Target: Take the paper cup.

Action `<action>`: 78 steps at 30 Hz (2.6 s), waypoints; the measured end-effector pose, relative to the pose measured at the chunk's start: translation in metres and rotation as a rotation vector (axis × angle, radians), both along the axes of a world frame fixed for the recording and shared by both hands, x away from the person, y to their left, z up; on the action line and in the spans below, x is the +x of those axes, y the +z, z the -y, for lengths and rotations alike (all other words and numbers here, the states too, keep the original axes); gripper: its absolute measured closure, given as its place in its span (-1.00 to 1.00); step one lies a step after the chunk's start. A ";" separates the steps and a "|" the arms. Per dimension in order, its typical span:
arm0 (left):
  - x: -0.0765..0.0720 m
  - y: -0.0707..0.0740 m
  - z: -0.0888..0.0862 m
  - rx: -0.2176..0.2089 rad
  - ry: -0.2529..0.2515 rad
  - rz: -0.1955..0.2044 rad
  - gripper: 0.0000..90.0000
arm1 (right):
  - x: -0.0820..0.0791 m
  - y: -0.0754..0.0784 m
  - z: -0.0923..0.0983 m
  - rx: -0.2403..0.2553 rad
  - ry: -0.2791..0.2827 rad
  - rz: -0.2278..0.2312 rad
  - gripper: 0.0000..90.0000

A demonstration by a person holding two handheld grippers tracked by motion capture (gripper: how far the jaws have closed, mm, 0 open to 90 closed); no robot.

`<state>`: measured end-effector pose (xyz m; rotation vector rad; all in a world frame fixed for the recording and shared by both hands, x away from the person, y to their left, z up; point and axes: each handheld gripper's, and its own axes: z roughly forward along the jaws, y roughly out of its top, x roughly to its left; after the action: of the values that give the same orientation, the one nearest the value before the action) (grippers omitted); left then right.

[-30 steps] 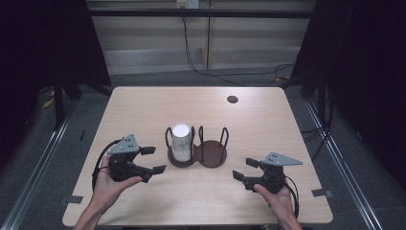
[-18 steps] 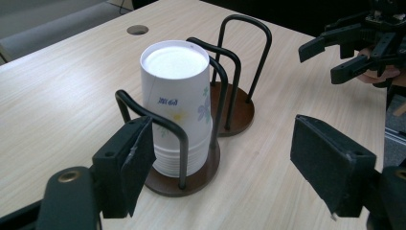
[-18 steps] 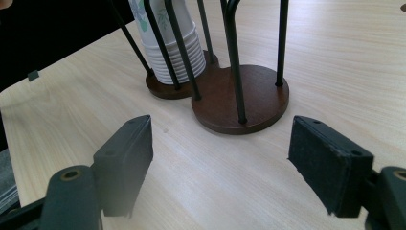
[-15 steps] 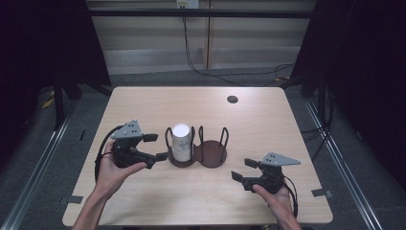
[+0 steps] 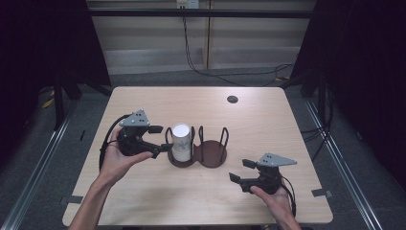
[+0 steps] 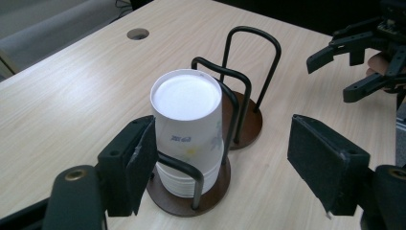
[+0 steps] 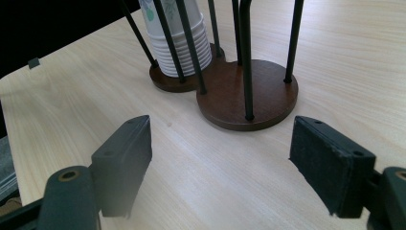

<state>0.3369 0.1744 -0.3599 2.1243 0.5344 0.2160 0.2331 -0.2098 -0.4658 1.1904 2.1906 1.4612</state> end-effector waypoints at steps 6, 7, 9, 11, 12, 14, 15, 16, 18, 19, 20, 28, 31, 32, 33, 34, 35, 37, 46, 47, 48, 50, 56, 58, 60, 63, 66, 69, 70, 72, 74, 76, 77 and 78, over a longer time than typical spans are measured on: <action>0.008 0.004 0.009 0.031 -0.024 -0.022 -0.48 | 0.001 0.000 0.000 -0.003 0.004 -0.002 -0.51; 0.008 0.004 0.009 0.031 -0.024 -0.022 -0.44 | 0.001 0.000 0.000 -0.003 0.004 -0.002 -0.51; 0.011 0.004 0.012 0.044 -0.036 -0.025 -0.40 | 0.002 -0.001 0.000 -0.003 0.003 -0.005 -0.51; 0.014 0.006 0.013 0.053 -0.034 -0.021 -0.41 | 0.001 0.000 0.000 -0.003 0.004 -0.005 -0.51; 0.015 0.007 0.014 0.045 -0.042 -0.015 -0.40 | 0.001 0.000 0.000 -0.003 0.004 -0.004 -0.50; 0.019 0.010 0.014 0.026 -0.039 -0.012 -0.35 | 0.001 0.000 0.001 -0.006 0.002 -0.003 -0.50; 0.019 0.010 0.014 0.026 -0.039 -0.012 -0.36 | 0.001 0.000 0.001 -0.010 -0.002 0.003 -0.49; 0.021 0.010 0.015 0.035 -0.036 -0.010 -0.36 | 0.001 0.000 0.001 -0.010 -0.002 0.003 -0.49; 0.024 0.010 0.018 0.043 -0.048 -0.022 -0.38 | 0.001 0.000 0.001 0.000 0.000 0.005 -0.49; 0.025 0.010 0.020 0.042 -0.050 -0.023 -0.38 | 0.002 0.000 0.001 -0.002 -0.002 0.001 -0.49; 0.026 0.010 0.023 0.046 -0.049 -0.024 -0.40 | 0.001 0.000 0.001 -0.002 0.002 -0.001 -0.49; 0.033 0.013 0.043 0.129 -0.057 -0.005 -0.45 | 0.000 0.000 0.001 -0.004 0.008 0.002 -0.49; 0.039 0.011 0.047 0.181 -0.058 -0.023 -0.46 | 0.000 0.000 0.001 -0.005 0.006 -0.001 -0.49; 0.040 0.011 0.048 0.181 -0.058 -0.029 -0.45 | 0.000 0.000 0.001 -0.007 0.004 0.000 -0.49; 0.041 0.011 0.049 0.183 -0.053 -0.029 -0.45 | 0.000 0.000 0.001 -0.016 0.000 0.003 -0.49; 0.044 0.010 0.051 0.186 -0.060 -0.045 -0.45 | 0.001 -0.001 0.001 -0.024 -0.006 -0.001 -0.50; 0.044 0.010 0.051 0.186 -0.060 -0.045 -0.45 | 0.001 -0.001 0.001 -0.024 -0.006 -0.001 -0.50; 0.046 0.008 0.054 0.218 -0.068 -0.054 -0.46 | 0.001 0.000 0.002 -0.022 -0.003 0.004 -0.50; 0.051 0.004 0.062 0.308 -0.048 -0.057 -0.49 | 0.000 -0.001 0.001 -0.039 -0.013 -0.002 -0.51; 0.051 0.004 0.063 0.320 -0.050 -0.062 -0.49 | 0.000 -0.001 0.001 -0.039 -0.012 0.001 -0.51; 0.051 0.004 0.064 0.328 -0.051 -0.061 -0.49 | 0.000 -0.001 0.001 -0.042 -0.011 0.002 -0.51; 0.052 0.003 0.067 0.349 -0.065 -0.068 -0.47 | 0.000 -0.001 0.002 -0.043 -0.012 0.000 -0.51; 0.056 0.001 0.071 0.384 -0.078 -0.084 -0.35 | 0.000 -0.001 0.002 -0.045 -0.015 -0.004 -0.51; 0.058 0.000 0.074 0.421 -0.086 -0.113 -0.41 | 0.000 0.000 0.002 -0.045 -0.015 -0.004 -0.51; 0.059 -0.001 0.075 0.432 -0.087 -0.110 -0.42 | 0.000 -0.001 0.002 -0.043 -0.017 -0.004 -0.51; 0.060 -0.001 0.077 0.431 -0.081 -0.122 -0.41 | 0.000 -0.001 0.002 -0.038 -0.016 -0.008 -0.52; 0.061 -0.001 0.079 0.438 -0.083 -0.129 -0.39 | 0.000 0.000 0.002 -0.038 -0.016 -0.008 -0.53; 0.061 -0.001 0.080 0.461 -0.102 -0.128 -0.30 | 0.000 -0.001 0.002 -0.039 -0.018 -0.009 -0.53; 0.061 -0.001 0.080 0.461 -0.102 -0.128 -0.26 | 0.000 -0.001 0.002 -0.040 -0.018 -0.009 -0.53; 0.062 -0.003 0.080 0.469 -0.105 -0.136 -0.30 | 0.000 -0.001 0.002 -0.040 -0.018 -0.010 -0.53; 0.062 -0.006 0.083 0.492 -0.105 -0.134 -0.30 | 0.000 0.000 0.002 -0.041 -0.015 -0.009 -0.53; 0.062 -0.007 0.084 0.494 -0.108 -0.142 -0.31 | 0.000 0.000 0.002 -0.041 -0.015 -0.010 -0.53; 0.063 -0.007 0.084 0.496 -0.106 -0.136 -0.31 | 0.000 0.000 0.002 -0.042 -0.016 -0.011 -0.53; 0.063 -0.008 0.084 0.490 -0.099 -0.144 -0.33 | 0.000 -0.001 0.002 -0.042 -0.016 -0.012 -0.53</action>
<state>0.4002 0.0902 -0.3680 2.6523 0.4926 0.1485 0.2330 -0.2117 -0.4663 1.2031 2.2025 1.3984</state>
